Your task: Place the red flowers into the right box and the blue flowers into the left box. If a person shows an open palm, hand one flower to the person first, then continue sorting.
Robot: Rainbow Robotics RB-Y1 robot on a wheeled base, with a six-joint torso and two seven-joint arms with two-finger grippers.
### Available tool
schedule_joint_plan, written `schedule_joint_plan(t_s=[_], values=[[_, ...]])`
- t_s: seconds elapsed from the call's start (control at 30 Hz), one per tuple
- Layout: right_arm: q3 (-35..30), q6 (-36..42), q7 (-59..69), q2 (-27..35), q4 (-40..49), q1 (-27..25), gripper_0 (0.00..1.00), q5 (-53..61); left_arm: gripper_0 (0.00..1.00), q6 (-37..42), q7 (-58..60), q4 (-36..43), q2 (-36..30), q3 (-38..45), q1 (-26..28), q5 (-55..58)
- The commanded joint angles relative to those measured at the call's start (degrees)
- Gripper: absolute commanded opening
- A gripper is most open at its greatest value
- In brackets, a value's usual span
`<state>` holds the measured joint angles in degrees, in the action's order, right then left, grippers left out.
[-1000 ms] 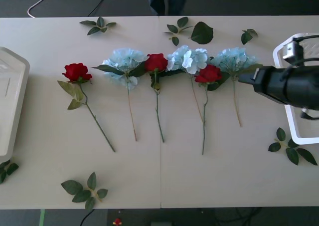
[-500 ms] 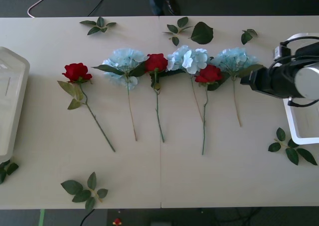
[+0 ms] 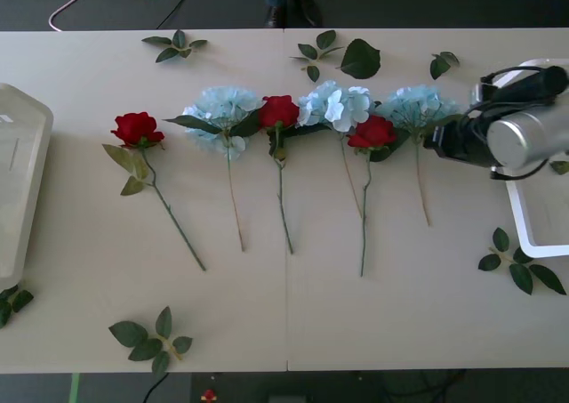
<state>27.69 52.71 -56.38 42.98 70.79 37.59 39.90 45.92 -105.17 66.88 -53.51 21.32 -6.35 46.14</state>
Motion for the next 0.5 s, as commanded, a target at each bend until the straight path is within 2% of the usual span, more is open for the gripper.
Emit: schedule_joint_plan(t_s=[0.03,0.27,0.5], values=[[2.72,-2.79,-2.25,-3.34,-3.2,4.77,1.0,-1.67,1.0,-0.92,-1.97,0.18,-0.54,-0.22,-0.59,0.0],[6.41,-7.27,-2.42,-6.24,-7.77,7.14,1.0,-2.55,1.0,-0.22,-1.27,0.18,-0.89,-1.72,-3.14,0.27],[8.69,-11.49,-2.42,-8.09,-13.13,8.72,1.0,-3.87,1.0,10.42,-0.3,1.32,-2.74,-1.72,-8.41,2.11]])
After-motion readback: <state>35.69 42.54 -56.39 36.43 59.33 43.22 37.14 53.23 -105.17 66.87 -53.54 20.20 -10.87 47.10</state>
